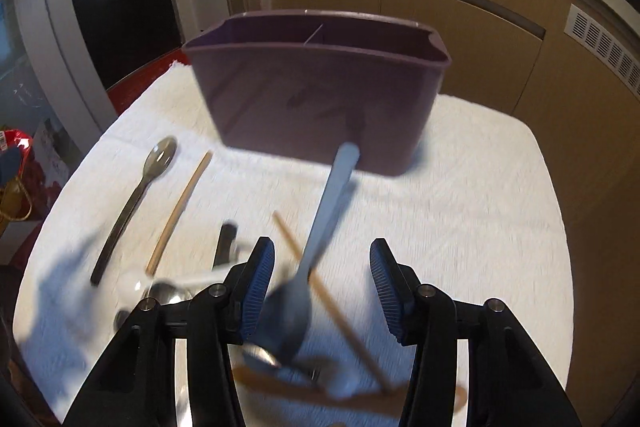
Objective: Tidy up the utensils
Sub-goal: 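Lift the metal spoon with the left tool while the right tool grasps the blue plastic spoon, then carry both spoons over the purple caddy and open both tools to drop them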
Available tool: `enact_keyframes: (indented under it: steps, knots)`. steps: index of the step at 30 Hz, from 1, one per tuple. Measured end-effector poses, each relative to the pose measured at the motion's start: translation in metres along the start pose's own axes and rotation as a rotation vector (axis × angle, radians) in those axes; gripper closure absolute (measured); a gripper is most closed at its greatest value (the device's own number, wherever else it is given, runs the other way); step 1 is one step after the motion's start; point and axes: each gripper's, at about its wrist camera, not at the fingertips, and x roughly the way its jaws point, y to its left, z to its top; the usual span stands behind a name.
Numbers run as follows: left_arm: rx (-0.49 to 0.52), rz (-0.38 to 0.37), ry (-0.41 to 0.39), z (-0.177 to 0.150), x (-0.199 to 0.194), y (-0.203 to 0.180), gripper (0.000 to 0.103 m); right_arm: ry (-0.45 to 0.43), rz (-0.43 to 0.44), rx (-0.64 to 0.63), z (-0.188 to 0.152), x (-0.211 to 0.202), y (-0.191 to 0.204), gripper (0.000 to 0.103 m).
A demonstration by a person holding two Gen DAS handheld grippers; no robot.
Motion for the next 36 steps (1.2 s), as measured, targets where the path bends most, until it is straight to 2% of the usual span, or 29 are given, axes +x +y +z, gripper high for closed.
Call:
enact_keyframes:
  steps: [2,4,7,8,9,10,16,19,20,22,23,26,30,32,33,36]
  knots:
    - [-0.009,0.016,0.032,-0.001,0.007,0.005,0.056,0.011,-0.014,-0.003,0.010,0.014,0.000,0.052]
    - [-0.002,0.028,0.065,-0.003,0.014,0.007,0.045,0.030,-0.017,0.017,0.016,0.026,-0.003,0.052]
    - [0.022,0.046,0.108,-0.005,0.028,0.006,0.036,0.036,-0.003,0.035,0.023,0.042,-0.008,0.054]
    - [0.030,0.053,0.120,-0.005,0.033,0.005,0.036,0.040,0.005,0.035,0.025,0.044,-0.008,0.060]
    - [0.039,0.056,0.131,-0.005,0.041,0.003,0.035,0.048,0.023,0.032,0.027,0.046,-0.009,0.078]
    - [0.046,0.057,0.143,-0.003,0.048,0.001,0.034,0.054,0.038,0.026,0.028,0.045,-0.008,0.086]
    - [0.089,0.073,0.257,0.008,0.102,-0.008,0.033,-0.018,0.123,0.004,0.029,0.005,-0.005,0.090]
    - [0.092,0.125,0.311,0.016,0.128,-0.008,0.034,-0.048,0.125,-0.012,0.025,-0.016,-0.005,0.091]
    - [0.087,0.140,0.327,0.019,0.136,-0.006,0.035,-0.056,0.126,-0.017,0.024,-0.020,-0.006,0.091]
    - [0.069,0.171,0.359,0.023,0.150,-0.001,0.049,-0.074,0.127,-0.022,0.022,-0.029,-0.007,0.091]
    - [0.057,0.179,0.380,0.025,0.157,0.001,0.052,-0.080,0.136,-0.019,0.021,-0.033,-0.009,0.091]
    - [0.033,0.177,0.430,0.025,0.172,0.004,0.055,-0.094,0.146,-0.020,0.016,-0.038,-0.009,0.091]
    - [0.073,0.171,0.417,0.028,0.177,-0.006,0.055,-0.110,0.141,-0.023,0.014,-0.043,-0.008,0.091]
    - [0.111,0.177,0.396,0.026,0.178,-0.013,0.061,-0.113,0.139,-0.023,0.014,-0.046,-0.009,0.091]
    - [0.133,0.174,0.381,0.025,0.176,-0.016,0.073,-0.113,0.137,-0.021,0.012,-0.046,-0.009,0.091]
    - [0.159,0.174,0.325,0.020,0.164,-0.024,0.074,-0.115,0.137,-0.010,0.009,-0.051,-0.010,0.091]
